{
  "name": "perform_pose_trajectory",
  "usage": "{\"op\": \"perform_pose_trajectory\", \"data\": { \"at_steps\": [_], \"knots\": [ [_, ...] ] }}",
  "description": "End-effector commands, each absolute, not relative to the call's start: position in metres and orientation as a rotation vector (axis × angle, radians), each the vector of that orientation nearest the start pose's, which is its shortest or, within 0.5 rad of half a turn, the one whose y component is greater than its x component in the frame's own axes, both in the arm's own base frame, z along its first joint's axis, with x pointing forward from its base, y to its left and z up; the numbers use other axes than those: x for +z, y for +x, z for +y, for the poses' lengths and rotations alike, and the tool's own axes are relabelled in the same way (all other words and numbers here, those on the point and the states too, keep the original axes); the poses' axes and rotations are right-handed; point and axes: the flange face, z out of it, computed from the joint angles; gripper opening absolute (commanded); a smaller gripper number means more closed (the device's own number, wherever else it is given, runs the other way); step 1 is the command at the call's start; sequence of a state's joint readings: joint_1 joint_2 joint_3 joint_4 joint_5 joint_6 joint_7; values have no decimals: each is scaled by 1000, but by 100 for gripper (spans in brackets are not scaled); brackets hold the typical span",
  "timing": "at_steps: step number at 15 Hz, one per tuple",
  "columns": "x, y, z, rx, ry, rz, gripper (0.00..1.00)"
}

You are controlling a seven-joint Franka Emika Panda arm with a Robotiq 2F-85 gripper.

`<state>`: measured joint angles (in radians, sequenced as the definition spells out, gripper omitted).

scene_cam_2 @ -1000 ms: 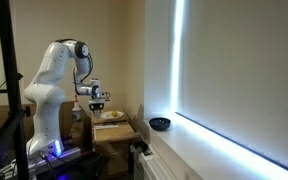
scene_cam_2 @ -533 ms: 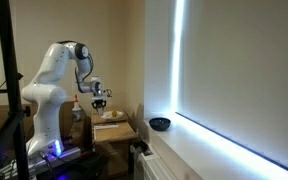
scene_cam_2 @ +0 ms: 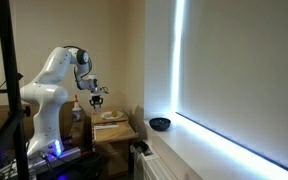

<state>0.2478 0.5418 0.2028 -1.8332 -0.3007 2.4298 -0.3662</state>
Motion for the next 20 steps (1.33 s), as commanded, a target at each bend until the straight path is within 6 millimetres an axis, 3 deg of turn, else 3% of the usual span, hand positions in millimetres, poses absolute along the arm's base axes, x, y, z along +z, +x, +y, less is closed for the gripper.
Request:
{"op": "perform_pose_trajectory", "data": {
  "at_steps": [1,10,12,13,14,15,16,20],
  "knots": [
    [245,595,275,-122,-2836,-1559,30],
    [197,607,306,-121,-2817,-1547,30],
    [191,613,311,-129,-2816,-1522,30],
    [196,602,306,-92,-2809,-1546,30],
    [193,604,307,-91,-2809,-1544,55],
    [191,603,307,-88,-2808,-1544,55],
    [192,603,307,-88,-2808,-1544,30],
    [186,610,309,-115,-2814,-1521,30]
  ]
}}
